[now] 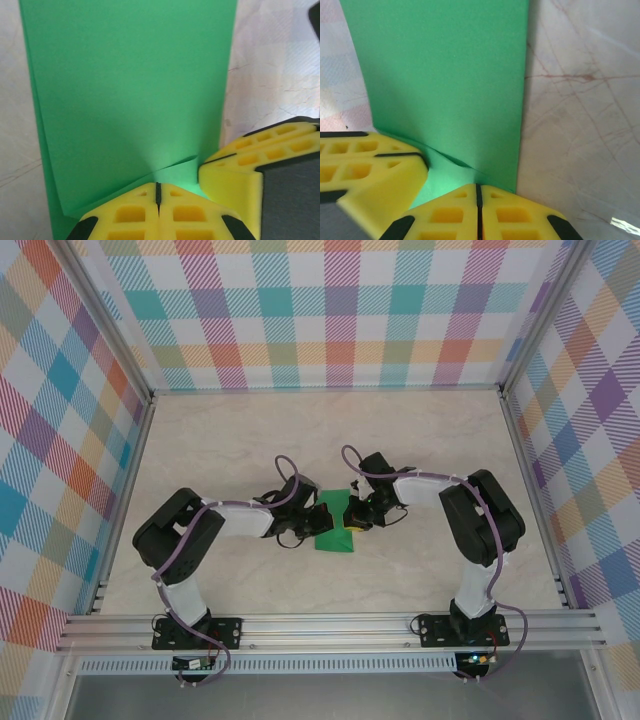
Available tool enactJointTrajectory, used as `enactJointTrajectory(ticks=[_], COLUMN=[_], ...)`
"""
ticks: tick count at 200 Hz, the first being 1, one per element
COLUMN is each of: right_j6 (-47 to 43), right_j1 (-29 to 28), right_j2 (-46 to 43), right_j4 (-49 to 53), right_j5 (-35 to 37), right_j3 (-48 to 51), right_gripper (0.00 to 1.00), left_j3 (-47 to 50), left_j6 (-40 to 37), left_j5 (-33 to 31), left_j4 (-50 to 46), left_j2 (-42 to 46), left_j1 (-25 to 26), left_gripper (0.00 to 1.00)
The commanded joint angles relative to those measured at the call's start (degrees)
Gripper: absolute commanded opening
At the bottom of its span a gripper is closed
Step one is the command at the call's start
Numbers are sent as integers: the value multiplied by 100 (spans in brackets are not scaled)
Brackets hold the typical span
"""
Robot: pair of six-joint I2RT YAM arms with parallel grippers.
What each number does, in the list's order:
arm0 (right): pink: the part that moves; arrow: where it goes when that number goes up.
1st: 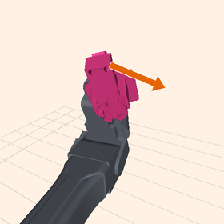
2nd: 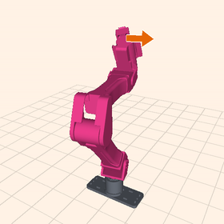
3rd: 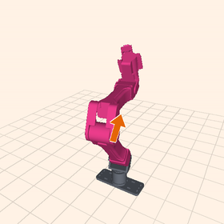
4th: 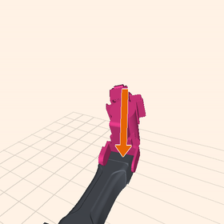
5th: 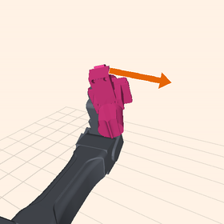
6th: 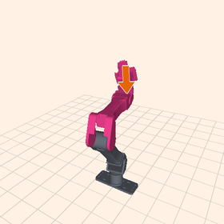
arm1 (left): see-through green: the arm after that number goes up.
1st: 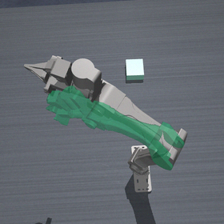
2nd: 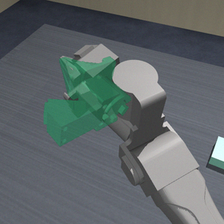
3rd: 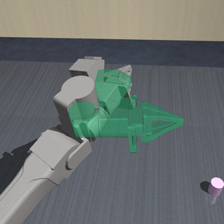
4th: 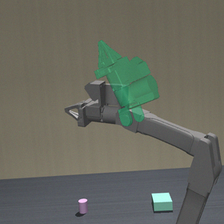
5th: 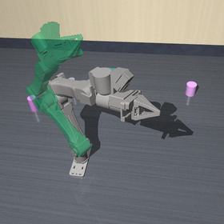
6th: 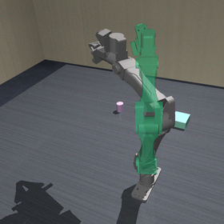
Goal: Fold a paper plane with a square sheet of paper (pick it up from the middle)
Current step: Fold the triangle a second time at the center of the table.
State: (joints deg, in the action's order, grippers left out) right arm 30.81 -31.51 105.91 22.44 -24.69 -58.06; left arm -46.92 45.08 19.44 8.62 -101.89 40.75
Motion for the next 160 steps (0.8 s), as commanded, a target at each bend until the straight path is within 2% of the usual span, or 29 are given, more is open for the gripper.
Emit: enactJointTrajectory(ticks=[1,33,91,126,160], right_j6=[-8,-39,-404,-308,-183], right_j1=[-21,-22,-178,-576,-784], right_j2=[238,141,-796,-1087,-893], right_j4=[616,604,407,474,440], right_j5=[640,637,-169,-52,7], right_j3=[313,309,133,269,270], right_gripper=[8,9,10,10,10], left_j3=[143,361,534,578,598], left_j6=[71,31,32,65,71], left_j5=[-150,-601,-546,-565,-591], left_j4=[103,-243,-290,-291,-317], left_j2=[-31,39,-163,-200,-193], left_j1=[70,69,71,73,71], left_gripper=[3,1,1,1,0])
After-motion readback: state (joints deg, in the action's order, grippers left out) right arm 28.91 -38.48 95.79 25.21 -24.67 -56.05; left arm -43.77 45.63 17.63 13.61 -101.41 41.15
